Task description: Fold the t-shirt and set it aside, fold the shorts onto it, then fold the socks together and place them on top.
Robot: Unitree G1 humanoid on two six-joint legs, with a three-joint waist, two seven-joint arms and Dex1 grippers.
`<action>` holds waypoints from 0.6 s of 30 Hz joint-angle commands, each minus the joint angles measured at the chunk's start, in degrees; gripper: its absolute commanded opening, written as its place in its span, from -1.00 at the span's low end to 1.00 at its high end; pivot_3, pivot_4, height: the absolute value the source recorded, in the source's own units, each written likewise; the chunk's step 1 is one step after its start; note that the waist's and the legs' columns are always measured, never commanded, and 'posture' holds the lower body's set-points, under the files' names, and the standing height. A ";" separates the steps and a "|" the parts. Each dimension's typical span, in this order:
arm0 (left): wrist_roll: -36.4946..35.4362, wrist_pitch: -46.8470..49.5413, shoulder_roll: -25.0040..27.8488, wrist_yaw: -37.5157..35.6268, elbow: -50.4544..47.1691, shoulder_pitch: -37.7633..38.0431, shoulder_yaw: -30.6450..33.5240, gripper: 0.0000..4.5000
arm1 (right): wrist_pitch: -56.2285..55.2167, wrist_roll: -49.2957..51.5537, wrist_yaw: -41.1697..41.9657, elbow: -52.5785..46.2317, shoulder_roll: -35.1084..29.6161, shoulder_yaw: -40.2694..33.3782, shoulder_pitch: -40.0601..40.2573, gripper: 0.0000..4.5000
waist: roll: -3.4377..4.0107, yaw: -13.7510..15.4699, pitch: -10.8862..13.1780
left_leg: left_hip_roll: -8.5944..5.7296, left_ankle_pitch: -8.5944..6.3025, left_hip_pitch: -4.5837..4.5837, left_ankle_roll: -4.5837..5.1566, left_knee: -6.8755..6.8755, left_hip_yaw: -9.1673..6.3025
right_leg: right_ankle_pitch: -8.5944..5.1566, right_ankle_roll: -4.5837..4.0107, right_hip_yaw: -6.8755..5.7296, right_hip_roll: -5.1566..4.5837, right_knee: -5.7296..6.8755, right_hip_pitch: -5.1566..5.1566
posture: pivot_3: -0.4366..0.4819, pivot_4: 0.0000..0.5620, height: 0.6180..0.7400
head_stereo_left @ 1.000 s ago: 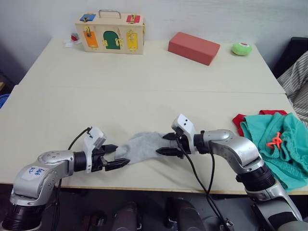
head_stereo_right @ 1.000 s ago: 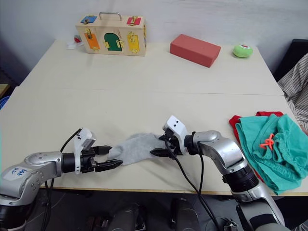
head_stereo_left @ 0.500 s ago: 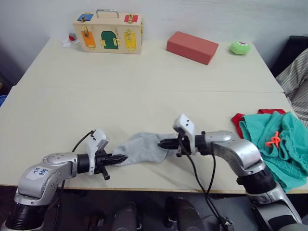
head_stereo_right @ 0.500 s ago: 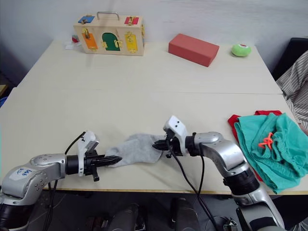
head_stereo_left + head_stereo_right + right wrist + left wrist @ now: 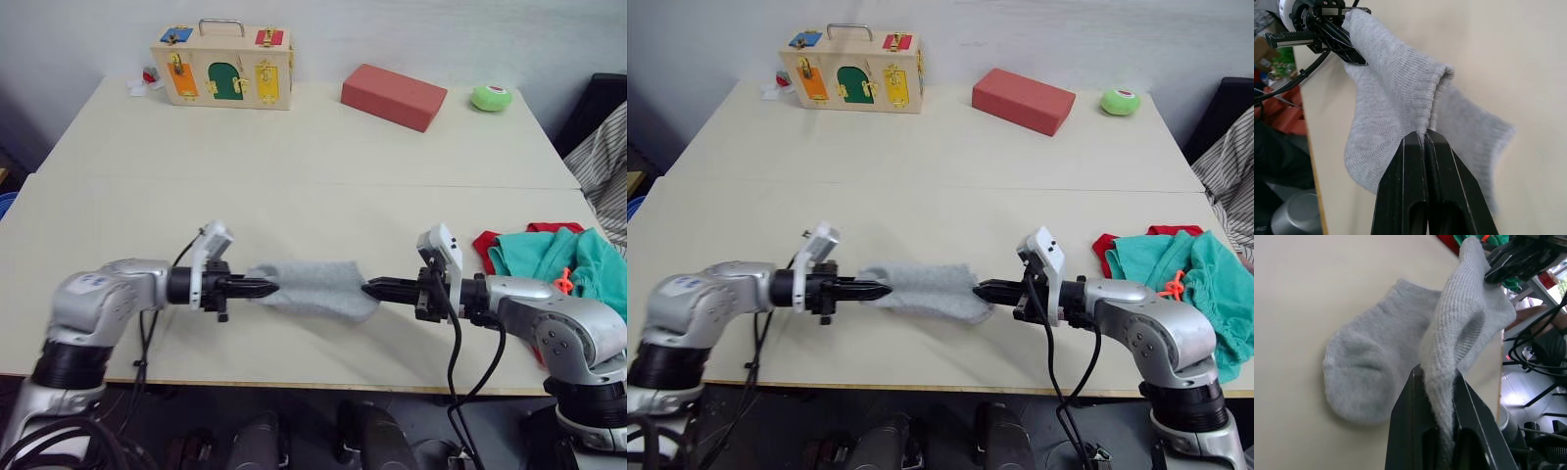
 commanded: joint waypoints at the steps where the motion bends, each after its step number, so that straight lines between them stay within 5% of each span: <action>1: 2.83 -2.67 -0.08 -1.96 2.03 -1.52 -2.25 -0.99 | -3.13 -2.11 -0.52 0.76 -0.12 0.86 1.00 -1.00 | 0.00 -0.06 0.00 | 0.02 0.00 -0.01 0.00 -0.01 0.03 | 0.00 0.00 0.02 0.03 0.00 -0.05 | -0.05 -0.47 1.00; 14: 6.94 -7.96 -5.59 -1.11 5.70 -1.50 -3.37 -0.99 | -10.55 -6.96 -0.28 5.07 1.89 3.89 4.34 -1.00 | 0.00 0.24 0.00 | 0.00 0.04 -0.01 0.06 0.03 0.02 | 0.01 0.02 0.04 -0.01 0.01 -0.02 | -0.05 -0.47 1.00; 18: 7.35 -7.61 -5.81 0.43 5.35 -0.36 -1.79 -0.54 | -13.08 -7.29 -1.42 5.15 3.41 2.32 5.87 -0.71 | 0.00 0.23 0.00 | 0.01 0.05 0.00 0.08 0.04 0.01 | 0.01 0.03 0.03 -0.02 0.03 0.00 | -0.05 -0.47 1.00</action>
